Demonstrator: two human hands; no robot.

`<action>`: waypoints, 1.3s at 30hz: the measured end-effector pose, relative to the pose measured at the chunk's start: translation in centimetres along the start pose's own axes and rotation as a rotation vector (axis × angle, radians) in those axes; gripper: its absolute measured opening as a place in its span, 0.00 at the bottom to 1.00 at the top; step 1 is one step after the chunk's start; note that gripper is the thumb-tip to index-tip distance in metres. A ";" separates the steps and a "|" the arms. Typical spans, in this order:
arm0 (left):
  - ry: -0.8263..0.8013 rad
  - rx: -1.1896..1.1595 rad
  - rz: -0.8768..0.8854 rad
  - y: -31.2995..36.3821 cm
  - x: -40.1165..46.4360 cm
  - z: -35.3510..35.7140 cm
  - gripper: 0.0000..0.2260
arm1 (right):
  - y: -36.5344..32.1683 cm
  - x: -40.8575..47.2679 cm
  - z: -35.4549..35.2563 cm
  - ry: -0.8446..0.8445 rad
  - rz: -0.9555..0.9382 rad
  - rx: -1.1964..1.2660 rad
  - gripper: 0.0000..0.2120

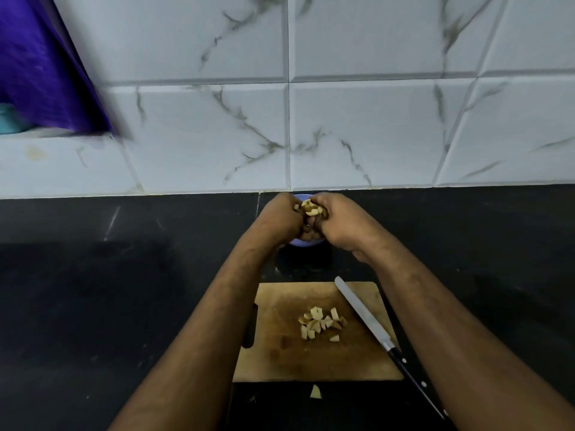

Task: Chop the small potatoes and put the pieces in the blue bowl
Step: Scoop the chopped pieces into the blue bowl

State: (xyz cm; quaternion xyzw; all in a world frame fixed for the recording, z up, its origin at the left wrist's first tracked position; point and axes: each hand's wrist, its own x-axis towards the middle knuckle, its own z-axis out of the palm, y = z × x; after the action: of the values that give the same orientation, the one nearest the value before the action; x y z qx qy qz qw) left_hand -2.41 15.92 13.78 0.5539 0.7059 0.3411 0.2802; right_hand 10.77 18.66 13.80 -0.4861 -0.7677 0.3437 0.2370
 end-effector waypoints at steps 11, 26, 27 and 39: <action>0.003 -0.083 -0.043 -1.8 6.8 0.9 0.10 | 0.9 8.5 1.3 0.073 0.017 -0.254 0.14; 0.144 -0.012 0.040 -3.0 7.1 1.9 0.15 | 1.9 9.7 2.0 0.142 0.029 -0.180 0.18; 0.146 -0.014 0.041 -3.0 6.9 1.9 0.14 | 1.9 9.5 2.0 0.141 0.028 -0.187 0.19; 0.076 0.489 0.195 -6.1 2.9 1.8 0.08 | 3.4 5.3 2.9 -0.185 -0.002 -0.610 0.08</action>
State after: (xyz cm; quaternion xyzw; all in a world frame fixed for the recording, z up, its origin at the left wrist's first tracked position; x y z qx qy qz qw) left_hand -5.31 18.11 7.85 0.6574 0.7207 0.2062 0.0771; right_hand 8.57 23.61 9.52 -0.5006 -0.8542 0.1399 0.0097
